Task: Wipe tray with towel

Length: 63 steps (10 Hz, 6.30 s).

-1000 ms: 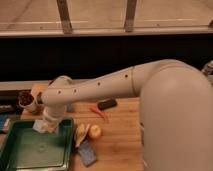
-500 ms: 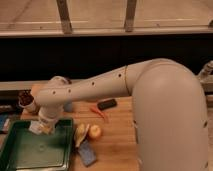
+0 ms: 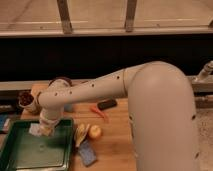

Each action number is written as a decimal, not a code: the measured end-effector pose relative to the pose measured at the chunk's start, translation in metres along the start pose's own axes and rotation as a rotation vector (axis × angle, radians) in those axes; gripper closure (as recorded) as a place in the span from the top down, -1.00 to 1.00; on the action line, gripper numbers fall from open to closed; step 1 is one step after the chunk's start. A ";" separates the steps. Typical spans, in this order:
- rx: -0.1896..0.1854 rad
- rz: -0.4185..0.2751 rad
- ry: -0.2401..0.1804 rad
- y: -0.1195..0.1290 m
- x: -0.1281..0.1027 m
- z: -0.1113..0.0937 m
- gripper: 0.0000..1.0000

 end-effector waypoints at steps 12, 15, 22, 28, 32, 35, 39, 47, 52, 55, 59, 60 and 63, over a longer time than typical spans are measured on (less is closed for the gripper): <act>-0.152 -0.031 0.127 -0.001 -0.004 0.105 -1.00; -0.110 -0.028 0.157 -0.001 -0.003 0.095 -1.00; -0.085 0.077 0.175 0.013 0.042 0.081 -1.00; -0.055 0.059 0.215 -0.018 0.012 0.079 -1.00; -0.075 -0.049 0.223 -0.022 -0.042 0.096 -1.00; -0.088 -0.103 0.233 0.020 -0.050 0.103 -1.00; -0.086 -0.007 0.253 0.031 0.007 0.094 -1.00; -0.085 0.039 0.262 -0.019 0.005 0.094 -1.00; -0.107 -0.140 0.298 -0.010 -0.085 0.126 -1.00; -0.115 -0.193 0.306 0.026 -0.102 0.136 -1.00; -0.089 -0.099 0.301 0.037 -0.049 0.113 -1.00; -0.082 -0.071 0.301 0.039 -0.030 0.105 -1.00; -0.050 0.047 0.301 0.035 0.033 0.078 -1.00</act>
